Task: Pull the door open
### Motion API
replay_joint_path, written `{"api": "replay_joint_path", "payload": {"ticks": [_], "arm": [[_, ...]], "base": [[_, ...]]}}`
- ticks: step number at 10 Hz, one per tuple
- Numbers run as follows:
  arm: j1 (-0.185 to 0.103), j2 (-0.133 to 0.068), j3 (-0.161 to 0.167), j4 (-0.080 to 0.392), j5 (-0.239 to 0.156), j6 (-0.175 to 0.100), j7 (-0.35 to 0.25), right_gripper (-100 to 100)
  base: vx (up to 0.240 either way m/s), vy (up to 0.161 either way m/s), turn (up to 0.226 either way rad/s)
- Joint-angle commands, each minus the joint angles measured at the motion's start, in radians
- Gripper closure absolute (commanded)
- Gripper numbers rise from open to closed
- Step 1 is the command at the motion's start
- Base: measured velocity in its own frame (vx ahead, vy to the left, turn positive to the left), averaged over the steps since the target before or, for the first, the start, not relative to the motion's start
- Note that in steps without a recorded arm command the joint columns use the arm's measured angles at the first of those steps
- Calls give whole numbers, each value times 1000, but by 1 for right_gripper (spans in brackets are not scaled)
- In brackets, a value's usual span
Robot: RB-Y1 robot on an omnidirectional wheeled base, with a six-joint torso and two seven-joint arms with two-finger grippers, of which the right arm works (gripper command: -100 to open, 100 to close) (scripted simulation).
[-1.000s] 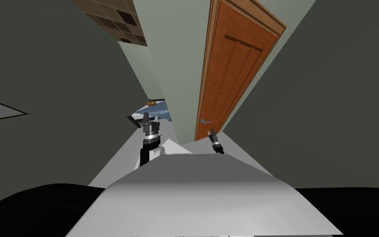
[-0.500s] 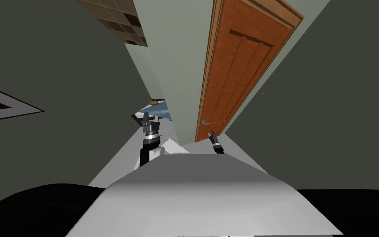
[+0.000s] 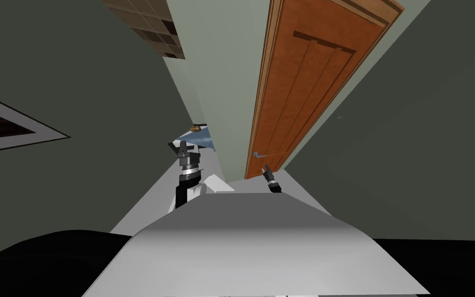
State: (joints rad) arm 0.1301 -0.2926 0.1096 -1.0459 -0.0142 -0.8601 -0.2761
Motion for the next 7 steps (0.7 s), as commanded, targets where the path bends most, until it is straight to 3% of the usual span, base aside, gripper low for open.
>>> {"api": "replay_joint_path", "payload": {"ticks": [1,7], "arm": [[-16,-9,3,50,-4,-13,-7,-100],[-45,-27,7,160,-12,-32,-20,-100]], "base": [[80,-81,157],[35,-47,68]]}}
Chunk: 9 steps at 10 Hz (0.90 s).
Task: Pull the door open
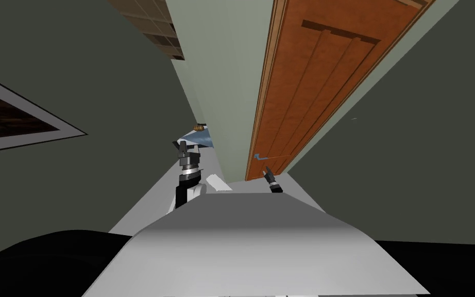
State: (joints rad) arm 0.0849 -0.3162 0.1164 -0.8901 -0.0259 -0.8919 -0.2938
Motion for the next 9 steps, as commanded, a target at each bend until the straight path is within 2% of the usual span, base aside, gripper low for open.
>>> {"api": "replay_joint_path", "payload": {"ticks": [1,2,3,8,9], "arm": [[-7,-8,1,31,-3,-5,-6,-100],[-15,-13,2,57,-5,-10,-10,-100],[-15,-13,2,57,-5,-10,-10,-100],[-49,-34,6,170,-15,-32,-26,-100],[-49,-34,6,163,-14,-30,-26,-100]], "base": [[43,-36,51],[52,-46,88],[40,-46,32],[49,-55,85],[23,-27,14]]}}
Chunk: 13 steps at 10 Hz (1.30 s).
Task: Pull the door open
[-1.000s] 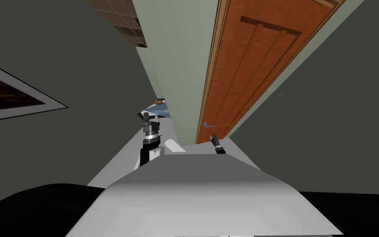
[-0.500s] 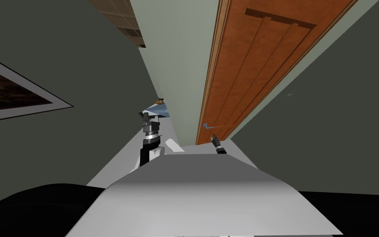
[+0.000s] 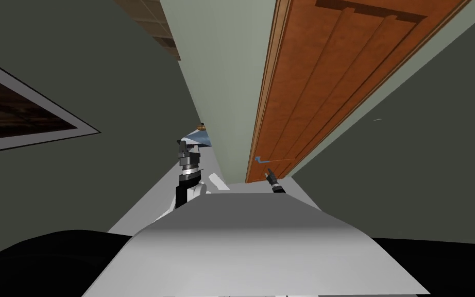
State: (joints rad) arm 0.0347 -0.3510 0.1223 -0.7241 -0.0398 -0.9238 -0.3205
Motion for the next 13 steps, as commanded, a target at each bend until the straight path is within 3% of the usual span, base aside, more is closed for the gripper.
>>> {"api": "replay_joint_path", "payload": {"ticks": [1,4,6,7,8,13], "arm": [[-14,13,-21,15,-11,8,18,-100],[-55,52,-83,61,-44,32,75,-100],[-80,75,-121,88,-64,46,108,-100],[-88,69,-109,107,-58,29,95,-100],[-88,69,-109,107,-58,29,95,100],[-88,69,-109,107,-58,29,95,100]], "base": [[70,3,243],[146,-30,330],[142,-145,256],[59,-84,52],[-5,11,-42],[-12,12,-9]]}}
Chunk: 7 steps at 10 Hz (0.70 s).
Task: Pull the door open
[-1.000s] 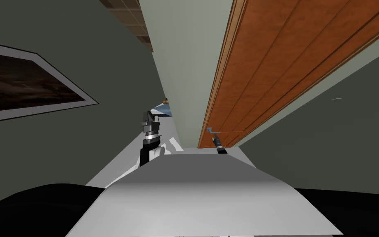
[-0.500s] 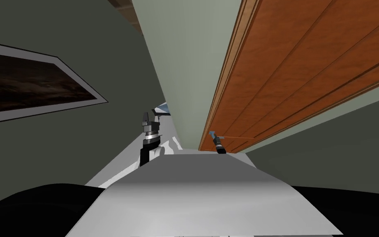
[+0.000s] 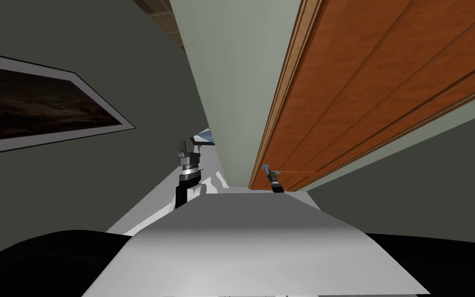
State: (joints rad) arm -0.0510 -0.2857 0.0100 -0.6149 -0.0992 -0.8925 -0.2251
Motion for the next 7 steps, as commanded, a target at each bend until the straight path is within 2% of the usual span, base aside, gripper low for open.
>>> {"api": "replay_joint_path", "payload": {"ticks": [1,4,7], "arm": [[17,-22,9,5,2,-24,-25,100],[38,-49,20,12,5,-54,-55,100],[72,-95,38,22,10,-103,-105,100]], "base": [[-99,28,206],[-166,-14,144],[-196,-42,168]]}}
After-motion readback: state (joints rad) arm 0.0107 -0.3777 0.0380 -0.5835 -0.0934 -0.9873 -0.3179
